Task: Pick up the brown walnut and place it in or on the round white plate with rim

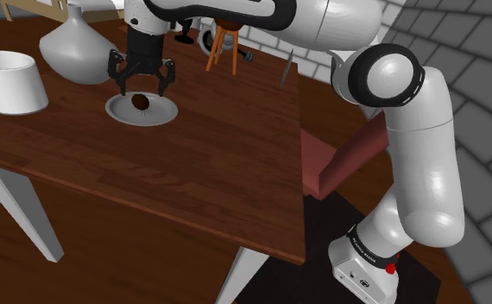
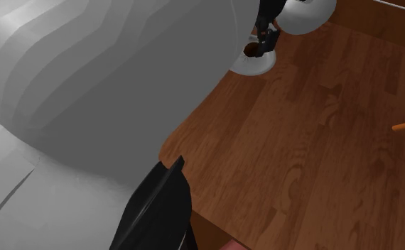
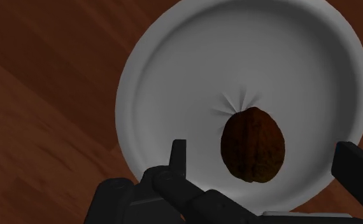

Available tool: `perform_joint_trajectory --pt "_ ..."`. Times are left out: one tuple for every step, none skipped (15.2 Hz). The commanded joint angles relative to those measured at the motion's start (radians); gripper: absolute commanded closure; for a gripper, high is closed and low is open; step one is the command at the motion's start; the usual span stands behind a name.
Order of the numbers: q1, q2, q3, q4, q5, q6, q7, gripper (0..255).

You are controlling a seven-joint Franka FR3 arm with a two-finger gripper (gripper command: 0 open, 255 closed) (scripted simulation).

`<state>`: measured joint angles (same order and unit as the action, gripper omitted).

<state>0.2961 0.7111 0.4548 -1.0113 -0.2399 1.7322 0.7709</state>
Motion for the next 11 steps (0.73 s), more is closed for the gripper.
perform_joint_trajectory --pt "0.009 0.001 0.000 0.055 0.000 -0.053 -0.004 0" --pt "0.019 0.010 -0.001 0.106 -0.001 -0.093 -0.007 0" --pt "0.029 0.020 -0.003 0.152 -0.004 -0.128 -0.010 0" --pt "0.029 0.020 -0.003 0.152 -0.003 -0.128 -0.010 0" --pt "0.029 0.019 -0.003 0.152 -0.003 -0.128 -0.010 0" --pt "0.029 0.020 -0.003 0.152 -0.003 -0.128 -0.010 0" --pt "0.029 0.020 -0.003 0.152 -0.003 -0.128 -0.010 0" --pt "0.029 0.020 -0.003 0.152 -0.003 -0.128 -0.010 0" --pt "0.029 0.020 -0.003 0.152 -0.003 -0.128 -0.010 0" --pt "0.029 0.020 -0.003 0.152 -0.003 -0.128 -0.010 0" --pt "0.029 0.020 -0.003 0.152 -0.003 -0.128 -0.010 0"
